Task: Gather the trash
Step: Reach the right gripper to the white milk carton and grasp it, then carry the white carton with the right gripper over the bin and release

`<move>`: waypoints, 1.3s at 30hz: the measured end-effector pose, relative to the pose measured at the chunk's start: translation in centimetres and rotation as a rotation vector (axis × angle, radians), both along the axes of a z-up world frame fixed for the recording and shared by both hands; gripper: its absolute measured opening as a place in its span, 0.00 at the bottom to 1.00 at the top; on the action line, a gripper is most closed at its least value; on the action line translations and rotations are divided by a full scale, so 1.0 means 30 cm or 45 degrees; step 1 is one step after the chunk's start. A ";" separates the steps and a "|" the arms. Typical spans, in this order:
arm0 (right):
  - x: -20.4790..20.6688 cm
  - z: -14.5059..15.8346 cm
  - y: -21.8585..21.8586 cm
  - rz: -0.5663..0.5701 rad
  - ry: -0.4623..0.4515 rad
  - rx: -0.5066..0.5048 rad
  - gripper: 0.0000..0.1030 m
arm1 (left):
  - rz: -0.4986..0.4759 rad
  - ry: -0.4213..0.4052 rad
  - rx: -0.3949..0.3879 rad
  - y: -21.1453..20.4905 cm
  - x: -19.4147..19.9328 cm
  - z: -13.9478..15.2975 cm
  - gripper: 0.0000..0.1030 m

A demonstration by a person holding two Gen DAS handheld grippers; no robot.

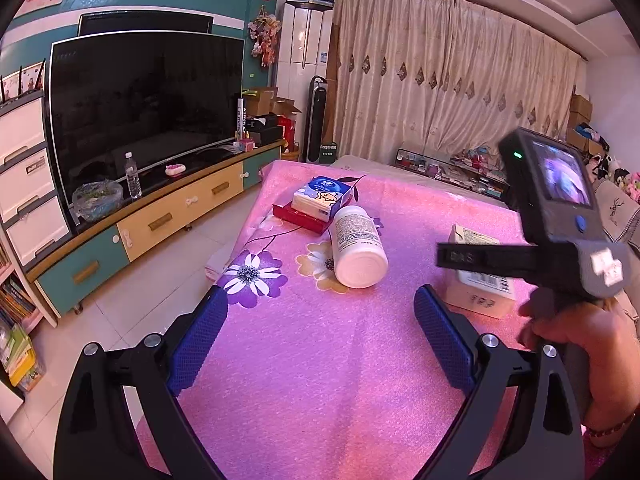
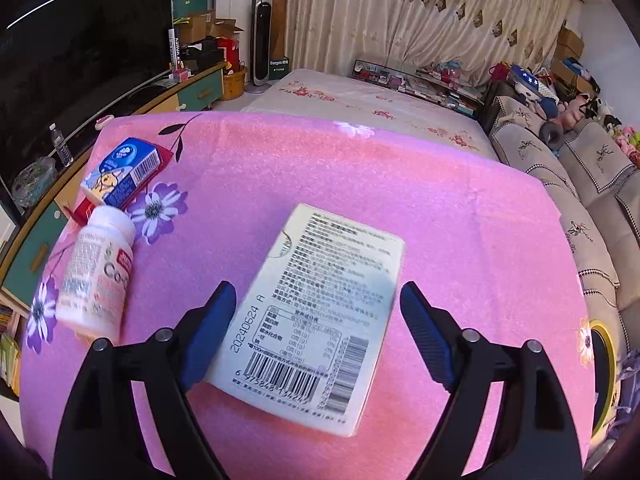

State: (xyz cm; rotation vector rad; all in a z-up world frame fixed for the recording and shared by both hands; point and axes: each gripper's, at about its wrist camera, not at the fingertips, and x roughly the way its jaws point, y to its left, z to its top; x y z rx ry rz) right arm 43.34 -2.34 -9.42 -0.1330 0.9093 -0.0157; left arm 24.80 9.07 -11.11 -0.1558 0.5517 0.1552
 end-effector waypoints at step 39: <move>-0.129 -0.046 -0.505 0.416 0.026 0.285 0.77 | -0.182 -0.044 0.038 -0.048 -0.003 0.009 0.90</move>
